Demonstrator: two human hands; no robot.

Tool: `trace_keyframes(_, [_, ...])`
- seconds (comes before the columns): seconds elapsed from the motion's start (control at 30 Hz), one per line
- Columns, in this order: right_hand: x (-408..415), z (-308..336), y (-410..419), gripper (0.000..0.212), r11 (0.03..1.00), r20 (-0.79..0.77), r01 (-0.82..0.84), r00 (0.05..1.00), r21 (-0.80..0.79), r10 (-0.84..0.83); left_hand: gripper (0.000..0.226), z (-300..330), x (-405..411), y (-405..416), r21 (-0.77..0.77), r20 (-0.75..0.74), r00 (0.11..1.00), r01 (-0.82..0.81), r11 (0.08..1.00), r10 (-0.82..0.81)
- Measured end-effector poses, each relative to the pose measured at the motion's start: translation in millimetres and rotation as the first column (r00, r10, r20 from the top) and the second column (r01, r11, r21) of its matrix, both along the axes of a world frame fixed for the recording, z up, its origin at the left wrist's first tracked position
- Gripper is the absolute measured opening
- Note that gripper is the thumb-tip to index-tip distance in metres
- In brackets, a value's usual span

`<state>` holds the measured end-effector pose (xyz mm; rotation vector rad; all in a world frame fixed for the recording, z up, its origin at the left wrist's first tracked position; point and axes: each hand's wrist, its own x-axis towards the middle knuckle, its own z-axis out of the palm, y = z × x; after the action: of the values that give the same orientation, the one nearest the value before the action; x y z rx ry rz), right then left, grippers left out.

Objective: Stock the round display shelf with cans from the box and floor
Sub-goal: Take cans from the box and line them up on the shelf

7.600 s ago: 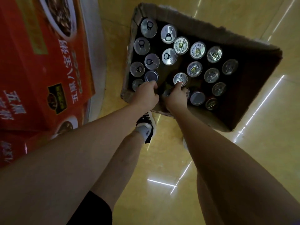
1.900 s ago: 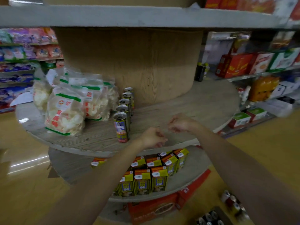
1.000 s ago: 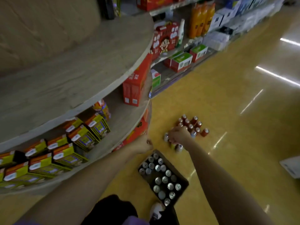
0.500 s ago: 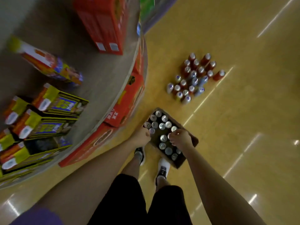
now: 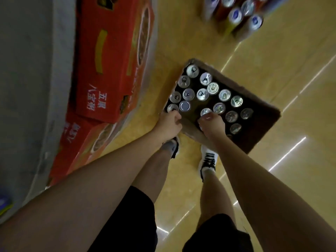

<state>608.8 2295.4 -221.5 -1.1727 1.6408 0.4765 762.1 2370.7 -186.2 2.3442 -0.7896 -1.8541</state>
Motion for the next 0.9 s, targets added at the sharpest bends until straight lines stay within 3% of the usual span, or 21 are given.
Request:
trace_keyframes(0.13, [10,-52,12,0.011,0.996,0.006,0.065,0.998,0.064,-0.065,0.041,-48,5,6,-0.03,0.0,0.998,0.068,0.997,-0.068])
trace_keyframes(0.37, [56,-121,21,0.064,0.973,0.068,0.221,0.972,0.059,-0.225,0.046,-108,15,4,-0.059,0.077,0.991,0.116,0.991,-0.111])
trace_keyframes(0.47, [73,-155,23,0.076,0.955,0.024,0.286,0.957,0.081,-0.288,0.049,-123,11,4,-0.054,0.121,0.982,0.152,0.987,-0.144])
trace_keyframes(0.57, [76,-159,20,0.067,0.95,-0.007,0.311,0.95,0.04,-0.311,0.043,-129,6,2,-0.04,0.165,0.98,0.12,0.992,-0.112])
trace_keyframes(0.7, [64,-143,18,0.044,0.973,-0.045,0.229,0.973,0.015,-0.228,0.033,-119,5,-1,0.013,0.118,0.993,0.028,1.0,-0.029])
trace_keyframes(0.9, [30,-77,14,0.041,0.981,-0.015,0.188,0.982,0.043,-0.188,0.038,-71,8,1,0.039,0.065,0.997,0.044,0.998,-0.047])
